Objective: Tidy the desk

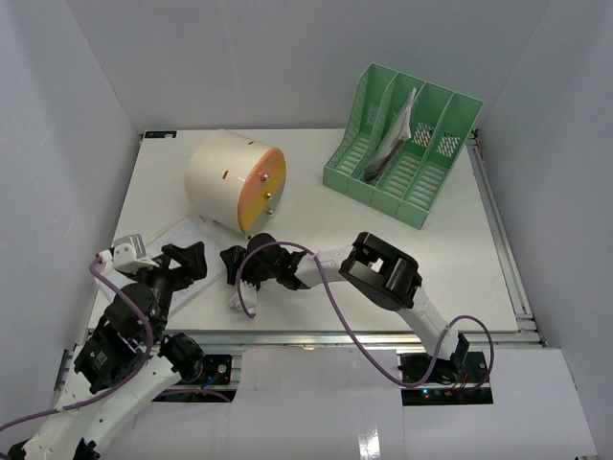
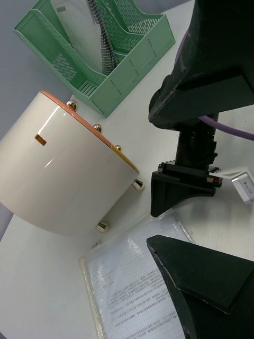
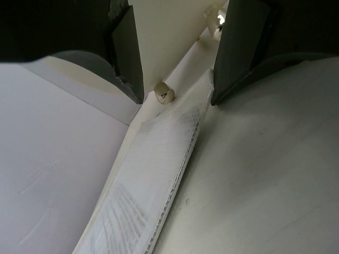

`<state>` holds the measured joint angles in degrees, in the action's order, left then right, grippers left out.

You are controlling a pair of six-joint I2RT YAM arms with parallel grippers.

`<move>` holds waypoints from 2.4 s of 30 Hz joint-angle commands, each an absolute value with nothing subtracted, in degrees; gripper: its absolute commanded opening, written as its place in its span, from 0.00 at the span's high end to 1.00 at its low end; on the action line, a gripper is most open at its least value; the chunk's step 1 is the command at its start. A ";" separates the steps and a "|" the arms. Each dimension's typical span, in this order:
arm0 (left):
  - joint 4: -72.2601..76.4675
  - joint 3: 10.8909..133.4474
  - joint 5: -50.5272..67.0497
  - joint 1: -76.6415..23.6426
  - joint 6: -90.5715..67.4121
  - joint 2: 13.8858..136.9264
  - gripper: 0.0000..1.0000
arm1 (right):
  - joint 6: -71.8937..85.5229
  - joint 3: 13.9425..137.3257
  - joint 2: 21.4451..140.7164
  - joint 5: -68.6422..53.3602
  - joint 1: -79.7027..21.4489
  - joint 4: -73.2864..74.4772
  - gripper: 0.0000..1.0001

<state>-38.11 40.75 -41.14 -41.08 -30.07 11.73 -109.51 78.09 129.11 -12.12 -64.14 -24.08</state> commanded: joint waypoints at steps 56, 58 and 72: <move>-47.63 55.67 -26.52 -40.96 -27.23 17.46 0.10 | -73.41 88.01 103.01 -14.32 -65.66 -0.80 0.92; -48.11 56.63 -28.31 -40.96 -28.40 16.32 0.15 | -72.49 89.30 103.14 -14.82 -65.09 -0.21 0.92; -54.62 57.04 -27.34 -40.96 -30.43 31.55 0.11 | -66.93 98.31 105.88 -17.46 -62.79 1.90 0.92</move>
